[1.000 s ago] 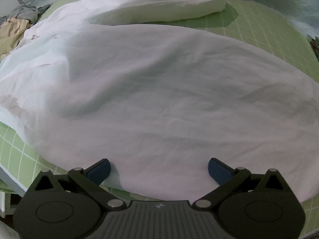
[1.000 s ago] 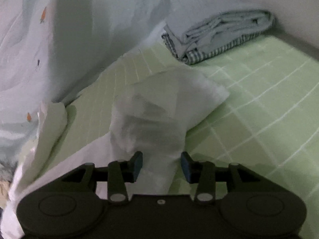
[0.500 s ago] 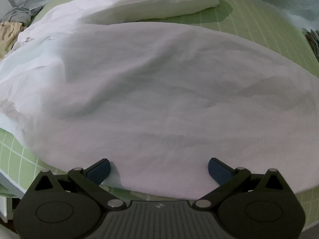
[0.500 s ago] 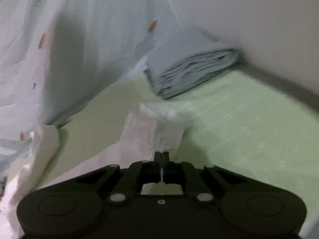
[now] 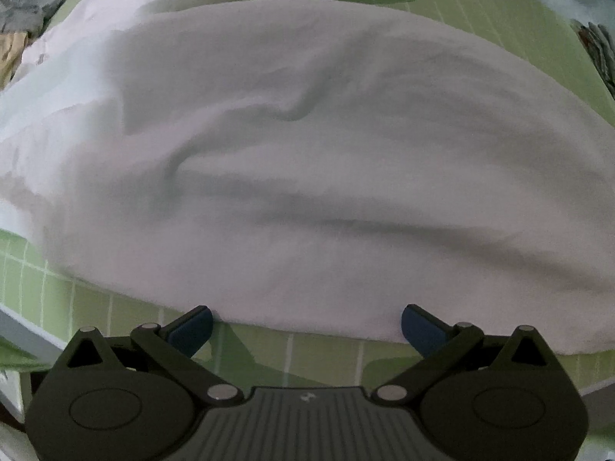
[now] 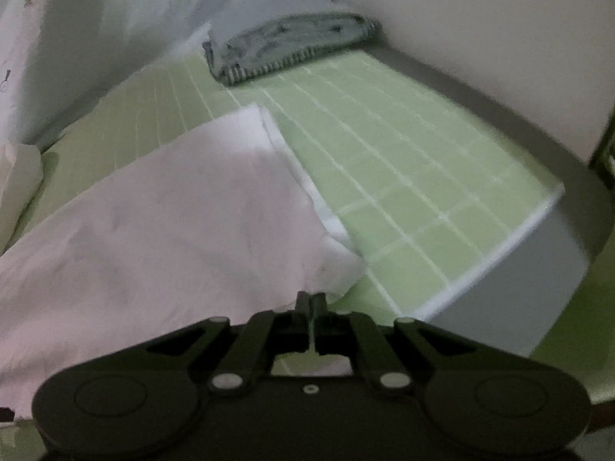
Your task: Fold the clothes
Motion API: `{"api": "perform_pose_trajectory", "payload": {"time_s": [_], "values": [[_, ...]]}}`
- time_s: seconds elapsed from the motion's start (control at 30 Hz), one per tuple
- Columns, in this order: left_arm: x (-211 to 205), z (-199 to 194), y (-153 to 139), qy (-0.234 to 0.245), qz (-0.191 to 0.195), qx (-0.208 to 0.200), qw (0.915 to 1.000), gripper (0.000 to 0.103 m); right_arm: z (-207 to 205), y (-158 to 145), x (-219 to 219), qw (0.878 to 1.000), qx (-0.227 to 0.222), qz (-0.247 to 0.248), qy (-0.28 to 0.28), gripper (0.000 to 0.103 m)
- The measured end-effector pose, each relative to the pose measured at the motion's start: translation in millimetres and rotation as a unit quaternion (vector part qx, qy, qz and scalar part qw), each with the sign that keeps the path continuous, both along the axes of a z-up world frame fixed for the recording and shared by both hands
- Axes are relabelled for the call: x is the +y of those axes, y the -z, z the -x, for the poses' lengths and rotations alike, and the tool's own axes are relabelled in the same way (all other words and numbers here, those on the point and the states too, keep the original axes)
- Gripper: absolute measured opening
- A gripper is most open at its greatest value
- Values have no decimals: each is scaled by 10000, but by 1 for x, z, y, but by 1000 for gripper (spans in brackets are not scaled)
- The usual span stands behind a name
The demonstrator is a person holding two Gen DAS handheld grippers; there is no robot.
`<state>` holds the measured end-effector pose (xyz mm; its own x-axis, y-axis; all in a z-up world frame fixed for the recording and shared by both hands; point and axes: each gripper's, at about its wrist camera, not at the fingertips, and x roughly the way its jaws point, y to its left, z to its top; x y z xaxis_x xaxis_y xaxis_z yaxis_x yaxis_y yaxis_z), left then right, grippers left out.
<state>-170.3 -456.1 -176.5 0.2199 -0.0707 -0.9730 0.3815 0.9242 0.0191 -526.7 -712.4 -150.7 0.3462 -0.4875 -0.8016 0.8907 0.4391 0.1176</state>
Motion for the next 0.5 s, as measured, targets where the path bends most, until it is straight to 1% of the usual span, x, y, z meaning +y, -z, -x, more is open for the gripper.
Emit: {"api": "perform_pose_trajectory", "payload": {"time_s": [0.03, 0.07, 0.1, 0.13, 0.2, 0.23, 0.3, 0.33, 0.43, 0.5], "values": [[-1, -1, 0, 2, -3, 14, 10000, 103, -4, -3, -3, 9999, 32, 108, 15, 28], [-1, -2, 0, 5, -8, 27, 10000, 103, -7, -6, -6, 9997, 62, 217, 43, 43], [-2, -2, 0, 8, -12, 39, 10000, 103, -11, -9, -9, 9994, 28, 334, 65, 61], [-3, -3, 0, 3, -16, 54, 10000, 103, -14, -11, -14, 9989, -21, 454, 85, 62], [-3, -5, 0, -46, -15, 109, 9999, 103, -25, -15, -22, 9985, -84, 540, 7, 68], [1, -7, -1, -186, 20, 86, 9998, 103, -31, -16, -27, 9984, -94, 561, -33, 74], [12, -13, -2, -500, 100, 21, 9987, 103, -44, -14, -36, 9983, -159, 558, -100, 78], [18, -15, -3, -657, 139, -11, 9977, 103, -49, -12, -42, 9985, -205, 492, -136, 82], [34, -23, -6, -1126, 258, -109, 9932, 103, -61, 0, -63, 9989, -304, 249, -243, 84], [45, -28, -8, -1437, 337, -174, 9889, 103, -66, 9, -69, 9993, -197, 74, -321, 84]]}}
